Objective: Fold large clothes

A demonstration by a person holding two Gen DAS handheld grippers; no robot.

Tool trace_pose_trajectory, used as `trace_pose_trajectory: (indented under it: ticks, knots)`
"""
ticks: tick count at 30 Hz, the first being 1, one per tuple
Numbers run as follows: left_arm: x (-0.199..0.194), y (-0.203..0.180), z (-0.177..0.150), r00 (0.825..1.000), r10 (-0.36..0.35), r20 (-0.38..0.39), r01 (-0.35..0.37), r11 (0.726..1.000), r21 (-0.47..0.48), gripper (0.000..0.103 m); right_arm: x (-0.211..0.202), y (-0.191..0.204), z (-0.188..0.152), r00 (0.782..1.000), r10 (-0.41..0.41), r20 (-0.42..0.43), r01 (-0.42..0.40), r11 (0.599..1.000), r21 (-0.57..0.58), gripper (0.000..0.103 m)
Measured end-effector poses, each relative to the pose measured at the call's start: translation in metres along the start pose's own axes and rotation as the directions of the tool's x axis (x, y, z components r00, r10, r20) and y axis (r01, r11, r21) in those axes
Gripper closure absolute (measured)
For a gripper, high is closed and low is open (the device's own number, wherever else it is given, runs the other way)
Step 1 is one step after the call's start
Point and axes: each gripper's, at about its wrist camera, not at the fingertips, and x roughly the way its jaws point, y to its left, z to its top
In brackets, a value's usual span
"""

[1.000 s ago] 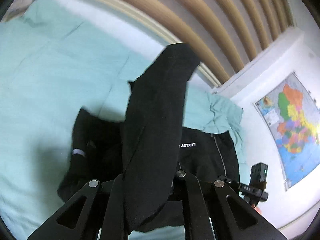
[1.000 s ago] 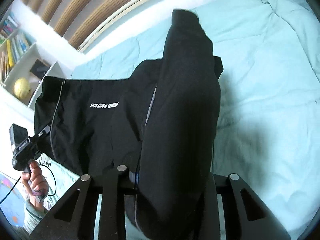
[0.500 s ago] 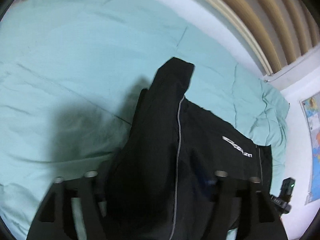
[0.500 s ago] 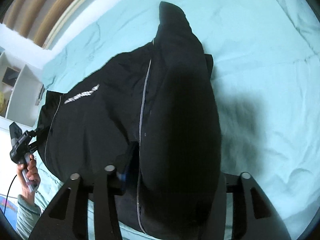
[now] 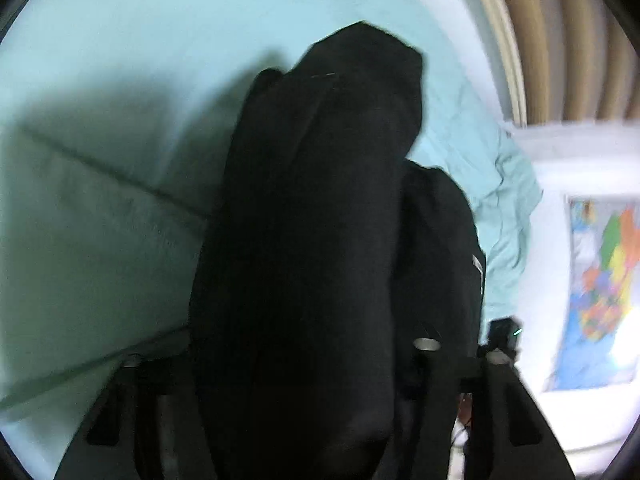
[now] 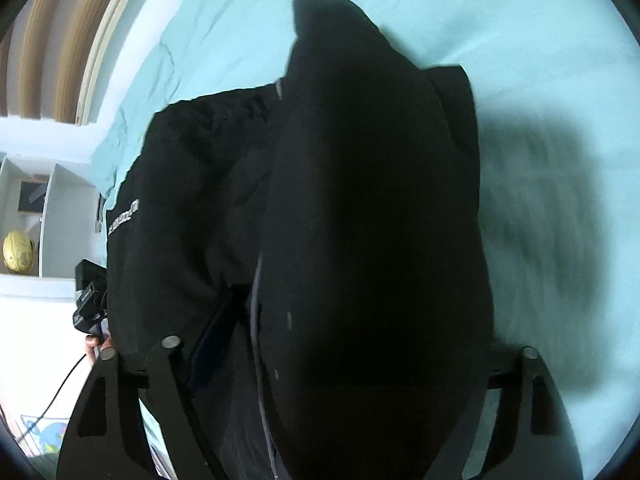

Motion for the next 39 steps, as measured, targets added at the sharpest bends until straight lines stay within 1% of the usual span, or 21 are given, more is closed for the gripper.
trace_pose_trajectory:
  ticks: [1,2,4,6,7,12,15,16,18,22,24,26,27,28,29,31,33,35,36,38,39]
  knots:
    - [-0.006,-0.008,-0.007,0.999,0.015,0.028,-0.016,1.0,0.025,0.062,-0.007,0.005,-0.002,1.0,-0.007,0.008,0.007,1.0,-0.028,0.047]
    - [-0.012,-0.015,-0.014,0.998,0.017,0.054,-0.019,0.999,0.044,0.065,-0.006,0.013,-0.001,1.0,-0.011,0.015,0.012,0.999,-0.044,0.053]
    - [-0.032,-0.035,-0.034,0.993,-0.041,0.11,0.032,0.996,0.077,0.069,-0.02,0.03,-0.006,0.999,-0.016,0.04,0.02,0.995,-0.1,0.063]
    - [-0.051,-0.057,-0.054,0.983,-0.103,0.153,0.085,0.989,0.117,0.069,-0.042,0.053,-0.016,0.997,-0.02,0.074,0.032,0.985,-0.169,0.065]
    - [-0.059,-0.07,-0.065,0.979,-0.111,0.169,0.088,0.986,0.14,0.069,-0.052,0.064,-0.021,0.996,-0.016,0.09,0.034,0.98,-0.197,0.066]
    - [-0.107,-0.112,-0.118,0.962,-0.13,0.238,0.083,0.977,0.195,0.069,-0.099,0.12,-0.045,0.985,-0.005,0.17,0.054,0.956,-0.288,0.066]
    - [-0.131,-0.122,-0.145,0.956,-0.124,0.267,0.074,0.979,0.189,0.069,-0.132,0.133,-0.065,0.985,0.018,0.172,0.034,0.955,-0.294,0.066]
    - [-0.125,-0.136,-0.151,0.956,-0.117,0.268,0.069,0.981,0.179,0.069,-0.141,0.135,-0.073,0.986,0.018,0.167,0.033,0.955,-0.296,0.066]
    - [-0.127,-0.13,-0.168,0.962,-0.107,0.251,0.069,0.985,0.157,0.068,-0.152,0.136,-0.09,0.989,-0.002,0.148,0.048,0.951,-0.304,0.066]
    - [-0.102,-0.101,-0.19,0.983,-0.066,0.171,0.059,0.997,0.045,0.067,-0.135,0.118,-0.116,0.993,-0.07,0.091,0.093,0.958,-0.273,0.065]
    - [-0.075,-0.076,-0.199,0.992,0.004,0.128,-0.003,1.0,-0.007,0.064,-0.113,0.097,-0.128,0.993,-0.104,0.046,0.112,0.965,-0.238,0.065]
    - [-0.044,-0.042,-0.204,0.991,0.113,0.077,-0.106,0.99,-0.093,0.055,-0.081,0.075,-0.136,0.985,-0.174,0.014,0.173,0.966,-0.193,0.062]
    - [-0.032,-0.022,-0.206,0.986,0.157,0.06,-0.147,0.979,-0.143,0.036,-0.069,0.061,-0.139,0.977,-0.214,0.008,0.212,0.962,-0.171,0.054]
    - [-0.026,-0.006,-0.209,0.991,0.126,0.044,-0.115,0.974,-0.196,0.024,-0.062,0.046,-0.14,0.972,-0.236,0.005,0.234,0.962,-0.14,0.043]
    - [-0.024,0.005,-0.21,0.998,0.046,0.037,-0.036,0.967,-0.251,0.024,-0.059,0.036,-0.141,0.972,-0.233,0.001,0.232,0.967,-0.109,0.039]
    - [-0.03,0.007,-0.21,0.999,0.015,0.037,-0.004,0.959,-0.284,0.024,-0.06,0.011,-0.143,0.987,-0.161,-0.007,0.161,0.987,0.003,0.037]
    - [-0.044,-0.006,-0.21,0.995,0.087,0.057,-0.072,0.972,-0.225,0.024,-0.071,0.006,-0.145,0.99,-0.144,-0.003,0.144,0.989,0.031,0.037]
    - [-0.066,-0.021,-0.212,0.983,0.157,0.099,-0.136,0.973,-0.185,0.024,-0.088,0.01,-0.149,0.984,-0.178,0.01,0.178,0.984,0.002,0.037]
    - [-0.076,-0.025,-0.214,0.976,0.18,0.121,-0.156,0.971,-0.181,0.024,-0.099,0.002,-0.152,0.98,-0.199,0.019,0.199,0.98,-0.011,0.032]
    - [-0.103,-0.038,-0.222,0.955,0.224,0.196,-0.192,0.967,-0.167,0.024,-0.126,0.003,-0.157,0.959,-0.275,0.064,0.278,0.959,-0.051,0.031]
    - [-0.117,-0.049,-0.229,0.94,0.239,0.241,-0.207,0.966,-0.152,0.024,-0.129,0.022,-0.157,0.951,-0.298,0.085,0.304,0.951,-0.064,0.03]
